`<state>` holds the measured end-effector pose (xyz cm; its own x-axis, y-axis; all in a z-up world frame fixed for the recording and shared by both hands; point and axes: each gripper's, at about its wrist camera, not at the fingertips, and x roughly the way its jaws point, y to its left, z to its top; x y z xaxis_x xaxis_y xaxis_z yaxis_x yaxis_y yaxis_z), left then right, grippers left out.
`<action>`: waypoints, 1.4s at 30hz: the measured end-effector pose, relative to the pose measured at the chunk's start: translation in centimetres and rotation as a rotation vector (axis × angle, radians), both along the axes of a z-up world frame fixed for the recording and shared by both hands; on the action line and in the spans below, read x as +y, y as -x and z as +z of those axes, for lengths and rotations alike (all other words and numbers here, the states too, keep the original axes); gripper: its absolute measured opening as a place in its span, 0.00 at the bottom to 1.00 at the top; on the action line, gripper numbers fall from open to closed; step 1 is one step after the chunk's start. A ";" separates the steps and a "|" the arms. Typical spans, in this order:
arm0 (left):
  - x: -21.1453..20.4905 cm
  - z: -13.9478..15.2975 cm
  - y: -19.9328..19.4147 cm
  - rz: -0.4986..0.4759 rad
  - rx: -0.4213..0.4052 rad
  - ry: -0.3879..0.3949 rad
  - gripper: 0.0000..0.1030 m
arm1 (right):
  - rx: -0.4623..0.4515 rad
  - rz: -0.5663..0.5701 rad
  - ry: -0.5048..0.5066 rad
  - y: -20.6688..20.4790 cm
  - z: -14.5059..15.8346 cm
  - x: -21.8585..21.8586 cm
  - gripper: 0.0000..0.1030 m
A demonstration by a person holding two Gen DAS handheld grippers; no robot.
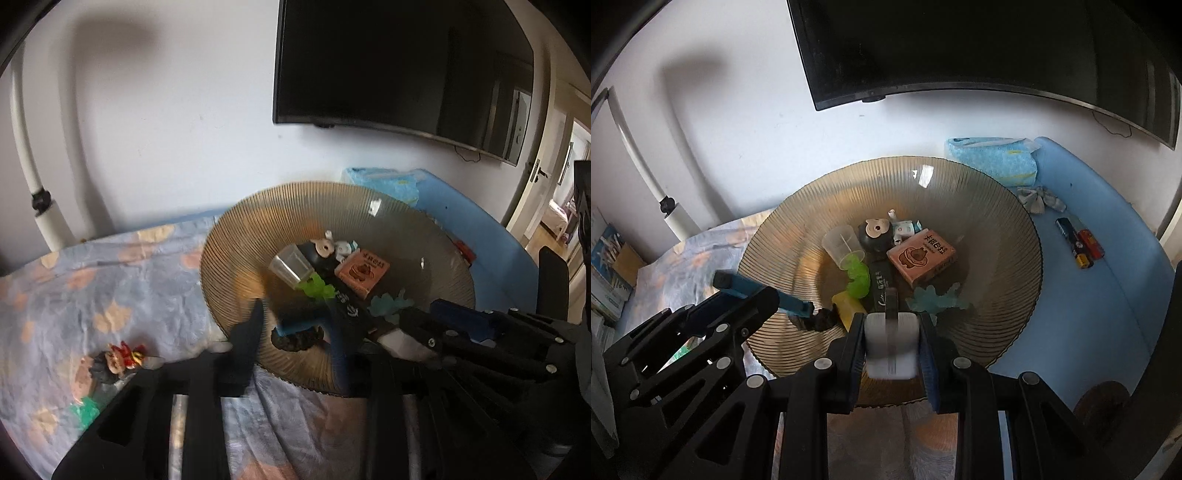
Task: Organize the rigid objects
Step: 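Carry lighter and charger over the brown bowl and open both grippers, then move both open grippers back toward the remaining items on the bed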
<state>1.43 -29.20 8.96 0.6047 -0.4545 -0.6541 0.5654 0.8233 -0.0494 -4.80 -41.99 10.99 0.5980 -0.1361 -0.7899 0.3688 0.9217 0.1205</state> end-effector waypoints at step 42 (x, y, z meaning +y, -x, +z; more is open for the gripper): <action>28.2 -0.8 8.9 0.562 0.022 -0.071 0.70 | 0.009 0.362 0.061 3.5 1.9 20.2 0.56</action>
